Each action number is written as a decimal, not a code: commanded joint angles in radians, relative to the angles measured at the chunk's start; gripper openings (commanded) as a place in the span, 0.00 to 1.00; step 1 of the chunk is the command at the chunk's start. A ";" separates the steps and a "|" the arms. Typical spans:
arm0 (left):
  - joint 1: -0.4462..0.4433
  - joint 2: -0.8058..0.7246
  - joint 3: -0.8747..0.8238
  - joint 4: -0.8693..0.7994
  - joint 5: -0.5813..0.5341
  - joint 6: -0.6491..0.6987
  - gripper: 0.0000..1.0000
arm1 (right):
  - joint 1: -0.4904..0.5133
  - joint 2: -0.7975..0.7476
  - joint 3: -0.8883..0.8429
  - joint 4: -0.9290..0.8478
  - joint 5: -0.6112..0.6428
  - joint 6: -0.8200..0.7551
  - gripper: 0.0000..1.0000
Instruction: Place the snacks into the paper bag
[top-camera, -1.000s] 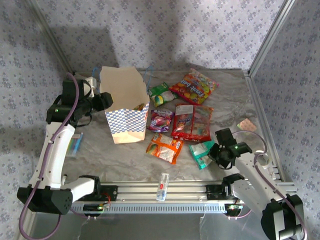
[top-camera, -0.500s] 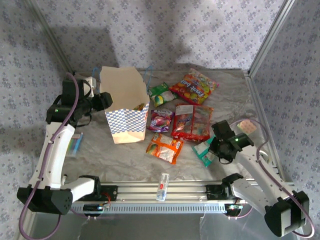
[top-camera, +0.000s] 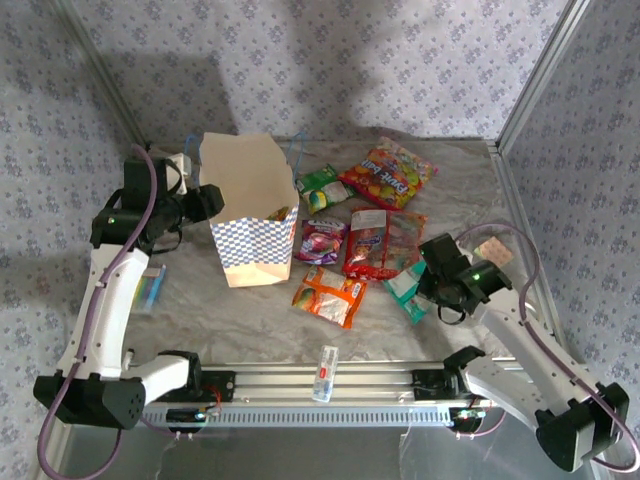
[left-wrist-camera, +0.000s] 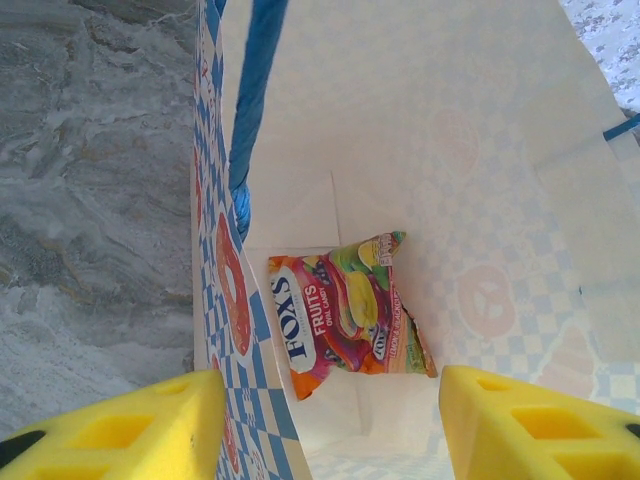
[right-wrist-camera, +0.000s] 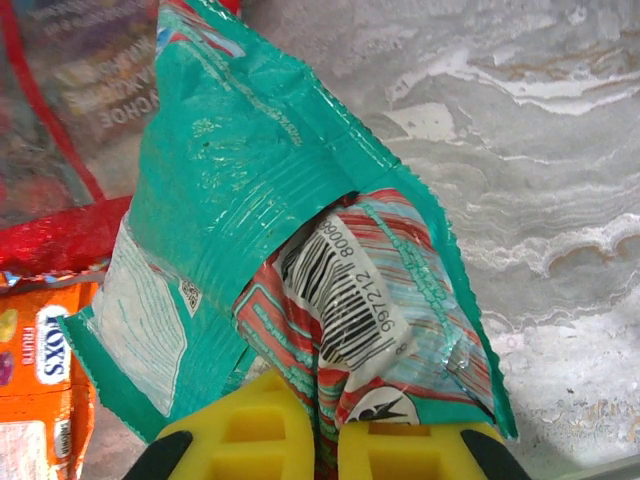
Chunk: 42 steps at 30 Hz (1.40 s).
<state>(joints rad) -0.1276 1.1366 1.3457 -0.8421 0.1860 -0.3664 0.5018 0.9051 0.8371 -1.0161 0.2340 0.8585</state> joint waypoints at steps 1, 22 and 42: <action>-0.008 -0.022 0.017 0.001 -0.018 0.015 0.59 | 0.034 0.013 0.068 0.048 0.084 -0.017 0.00; -0.007 -0.012 0.034 0.010 -0.075 0.014 0.65 | 0.170 0.268 0.448 0.263 0.218 -0.222 0.00; -0.003 -0.015 0.027 0.012 -0.104 0.015 0.65 | 0.246 0.337 0.714 0.299 0.174 -0.463 0.00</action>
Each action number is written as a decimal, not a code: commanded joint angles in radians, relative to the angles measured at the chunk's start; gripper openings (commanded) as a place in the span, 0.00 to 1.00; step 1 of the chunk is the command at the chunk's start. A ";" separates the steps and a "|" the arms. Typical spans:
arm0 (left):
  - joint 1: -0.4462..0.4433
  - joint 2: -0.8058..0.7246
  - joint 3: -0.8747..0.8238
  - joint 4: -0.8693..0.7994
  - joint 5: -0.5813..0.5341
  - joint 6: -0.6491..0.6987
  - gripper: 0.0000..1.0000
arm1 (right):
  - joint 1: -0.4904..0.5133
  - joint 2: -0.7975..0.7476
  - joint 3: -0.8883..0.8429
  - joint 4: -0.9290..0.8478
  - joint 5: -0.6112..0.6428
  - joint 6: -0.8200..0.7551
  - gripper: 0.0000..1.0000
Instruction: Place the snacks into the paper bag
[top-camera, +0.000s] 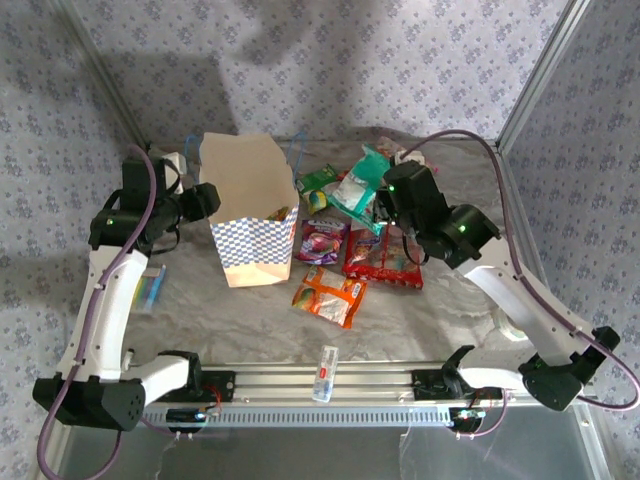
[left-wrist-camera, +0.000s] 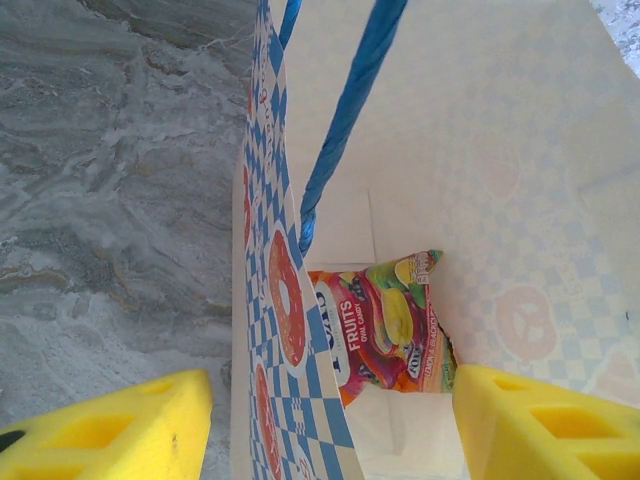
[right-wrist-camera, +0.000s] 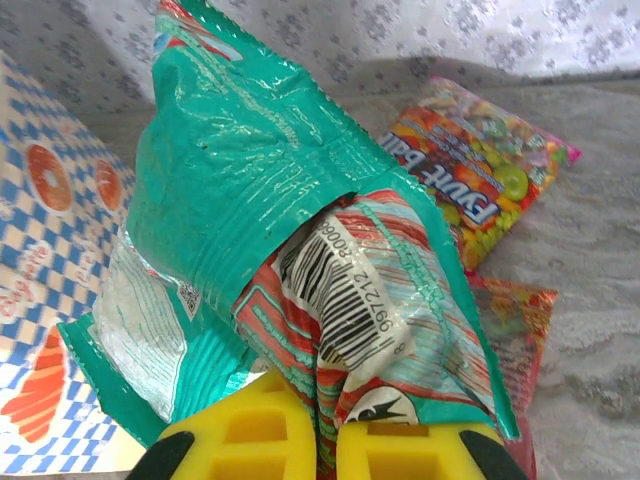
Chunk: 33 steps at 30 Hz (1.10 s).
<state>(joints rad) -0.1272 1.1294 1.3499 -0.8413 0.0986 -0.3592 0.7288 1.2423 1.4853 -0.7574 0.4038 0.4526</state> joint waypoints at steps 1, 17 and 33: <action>-0.002 -0.009 0.021 0.014 -0.020 0.006 0.65 | 0.023 0.002 0.076 0.043 0.003 -0.067 0.00; 0.052 0.015 -0.007 0.092 0.027 -0.030 0.59 | 0.099 0.085 0.274 0.095 -0.003 -0.227 0.00; 0.112 0.081 -0.051 0.204 0.124 -0.078 0.52 | 0.131 0.219 0.439 0.150 -0.057 -0.299 0.00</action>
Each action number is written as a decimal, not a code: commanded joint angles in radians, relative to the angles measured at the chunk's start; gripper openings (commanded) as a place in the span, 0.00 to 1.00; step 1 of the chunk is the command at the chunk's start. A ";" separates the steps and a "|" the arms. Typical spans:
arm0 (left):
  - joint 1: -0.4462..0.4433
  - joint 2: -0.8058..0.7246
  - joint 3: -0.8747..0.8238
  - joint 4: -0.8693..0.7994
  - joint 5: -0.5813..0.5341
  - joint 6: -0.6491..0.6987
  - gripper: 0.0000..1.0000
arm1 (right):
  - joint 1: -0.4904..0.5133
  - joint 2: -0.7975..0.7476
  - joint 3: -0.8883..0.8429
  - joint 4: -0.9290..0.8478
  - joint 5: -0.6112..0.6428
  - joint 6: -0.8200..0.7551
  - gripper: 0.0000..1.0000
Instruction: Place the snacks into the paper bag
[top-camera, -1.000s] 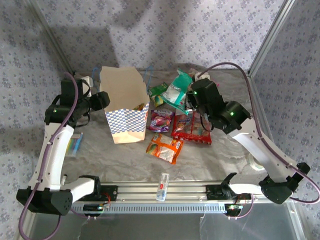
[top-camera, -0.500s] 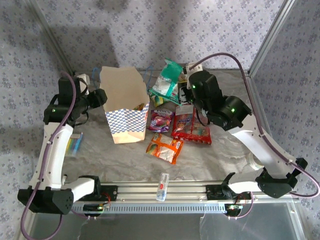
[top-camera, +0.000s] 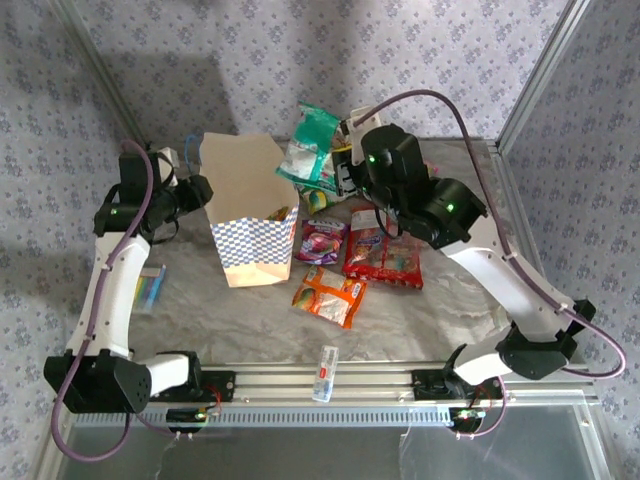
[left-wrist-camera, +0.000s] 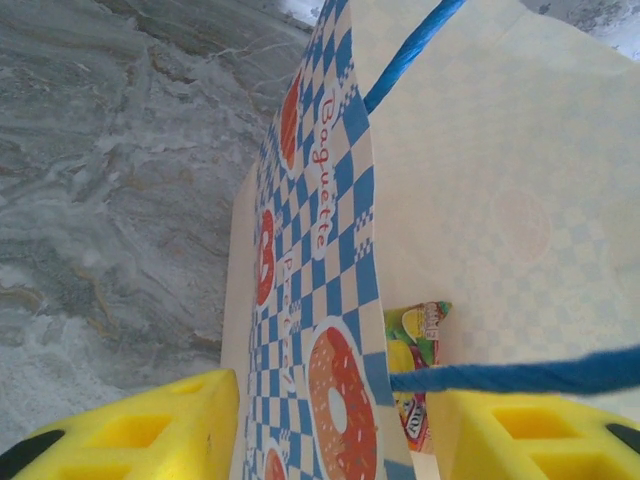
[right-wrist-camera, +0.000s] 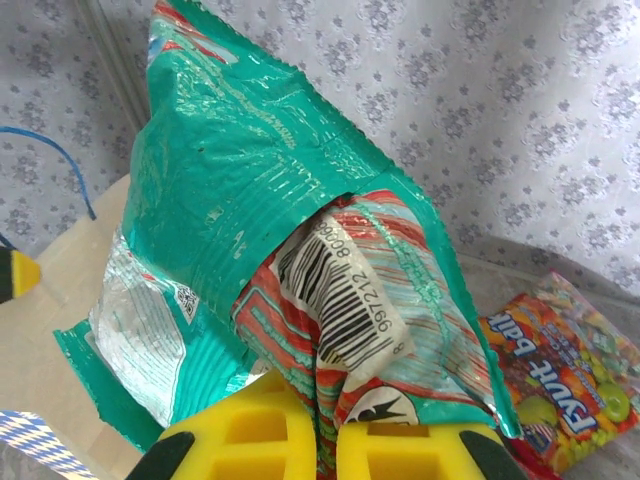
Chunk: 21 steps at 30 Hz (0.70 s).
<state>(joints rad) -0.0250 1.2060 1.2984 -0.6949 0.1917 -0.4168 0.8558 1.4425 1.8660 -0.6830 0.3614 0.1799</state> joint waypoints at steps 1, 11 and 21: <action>0.009 0.010 0.003 0.059 0.031 -0.023 0.51 | 0.003 0.029 0.066 0.077 -0.020 -0.028 0.00; 0.014 0.033 -0.003 0.077 0.040 -0.046 0.46 | 0.002 0.220 0.257 0.014 -0.101 -0.046 0.00; 0.025 0.018 -0.032 0.121 0.099 -0.079 0.36 | 0.002 0.363 0.412 -0.028 -0.196 -0.049 0.00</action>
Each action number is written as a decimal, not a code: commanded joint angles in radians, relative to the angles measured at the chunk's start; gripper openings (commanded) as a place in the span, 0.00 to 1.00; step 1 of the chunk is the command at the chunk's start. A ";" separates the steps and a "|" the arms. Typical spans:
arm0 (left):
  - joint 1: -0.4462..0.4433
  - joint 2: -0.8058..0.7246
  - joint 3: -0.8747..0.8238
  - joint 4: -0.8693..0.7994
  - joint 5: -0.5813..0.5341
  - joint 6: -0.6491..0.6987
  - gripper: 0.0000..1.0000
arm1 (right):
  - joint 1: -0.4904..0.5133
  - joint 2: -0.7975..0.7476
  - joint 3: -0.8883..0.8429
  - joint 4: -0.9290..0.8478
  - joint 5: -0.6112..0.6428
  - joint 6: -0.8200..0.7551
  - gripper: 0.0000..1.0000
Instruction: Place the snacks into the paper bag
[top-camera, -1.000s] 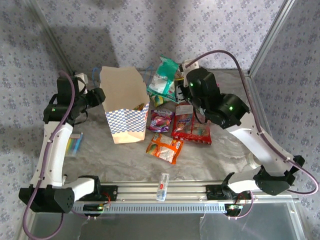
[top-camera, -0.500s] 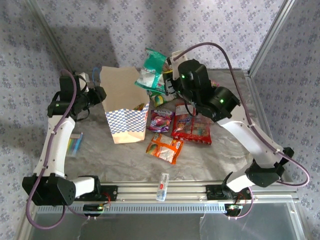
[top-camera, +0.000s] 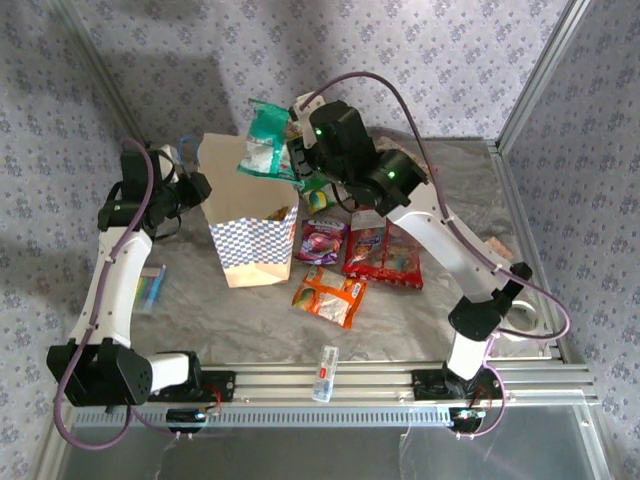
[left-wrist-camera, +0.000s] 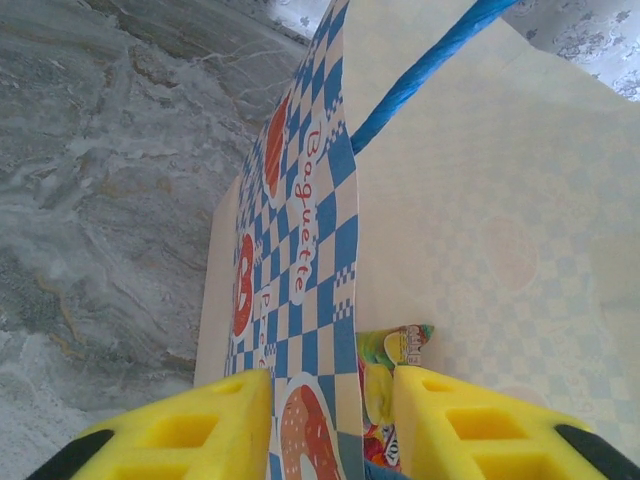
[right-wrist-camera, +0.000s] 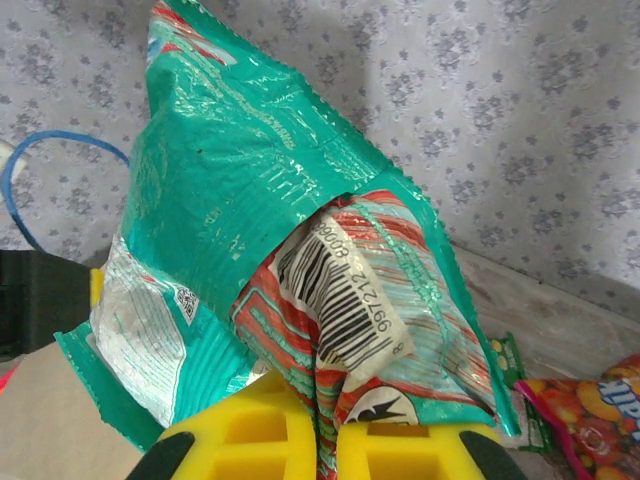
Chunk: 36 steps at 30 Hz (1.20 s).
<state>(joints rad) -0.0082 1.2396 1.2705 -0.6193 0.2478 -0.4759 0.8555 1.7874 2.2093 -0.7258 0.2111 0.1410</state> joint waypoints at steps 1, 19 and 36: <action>0.010 -0.017 -0.006 0.049 0.050 -0.024 0.35 | 0.003 0.033 0.084 0.008 -0.052 -0.012 0.00; 0.028 -0.039 -0.013 0.040 0.081 -0.020 0.34 | 0.001 0.247 0.272 -0.119 -0.167 -0.049 0.00; 0.032 -0.056 -0.008 0.026 0.110 0.019 0.42 | 0.002 0.316 0.287 -0.129 -0.226 -0.037 0.00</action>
<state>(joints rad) 0.0181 1.1984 1.2457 -0.5865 0.3267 -0.4820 0.8555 2.1010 2.4454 -0.8795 0.0105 0.1066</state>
